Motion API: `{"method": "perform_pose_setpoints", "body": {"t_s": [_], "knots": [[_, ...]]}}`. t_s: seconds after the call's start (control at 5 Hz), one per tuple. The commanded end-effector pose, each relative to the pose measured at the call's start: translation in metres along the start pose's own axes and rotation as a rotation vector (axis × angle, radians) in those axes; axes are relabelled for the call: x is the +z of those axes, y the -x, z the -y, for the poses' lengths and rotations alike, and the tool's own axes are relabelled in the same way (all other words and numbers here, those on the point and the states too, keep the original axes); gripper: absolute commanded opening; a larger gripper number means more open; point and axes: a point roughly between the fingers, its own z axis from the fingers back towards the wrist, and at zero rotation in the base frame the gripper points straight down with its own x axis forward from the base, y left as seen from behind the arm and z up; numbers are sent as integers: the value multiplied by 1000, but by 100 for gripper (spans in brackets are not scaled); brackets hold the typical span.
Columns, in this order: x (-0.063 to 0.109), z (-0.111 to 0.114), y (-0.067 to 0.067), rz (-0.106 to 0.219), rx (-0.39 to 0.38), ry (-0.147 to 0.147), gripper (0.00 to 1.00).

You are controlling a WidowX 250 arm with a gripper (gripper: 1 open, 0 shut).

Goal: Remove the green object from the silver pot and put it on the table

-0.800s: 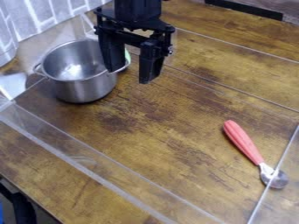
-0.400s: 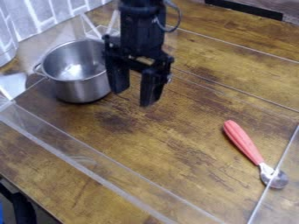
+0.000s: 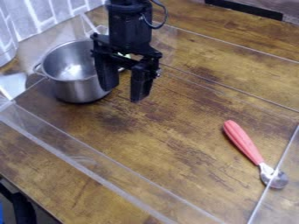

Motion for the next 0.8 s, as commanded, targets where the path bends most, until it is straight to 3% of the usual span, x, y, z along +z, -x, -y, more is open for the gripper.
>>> {"method": "perform_pose_setpoints", "body": {"t_s": [0.0,0.6], "knots": [[6,-1,-5,13,-5,-6,100],[-11,16,-10,-59,-90,-23,100]]}}
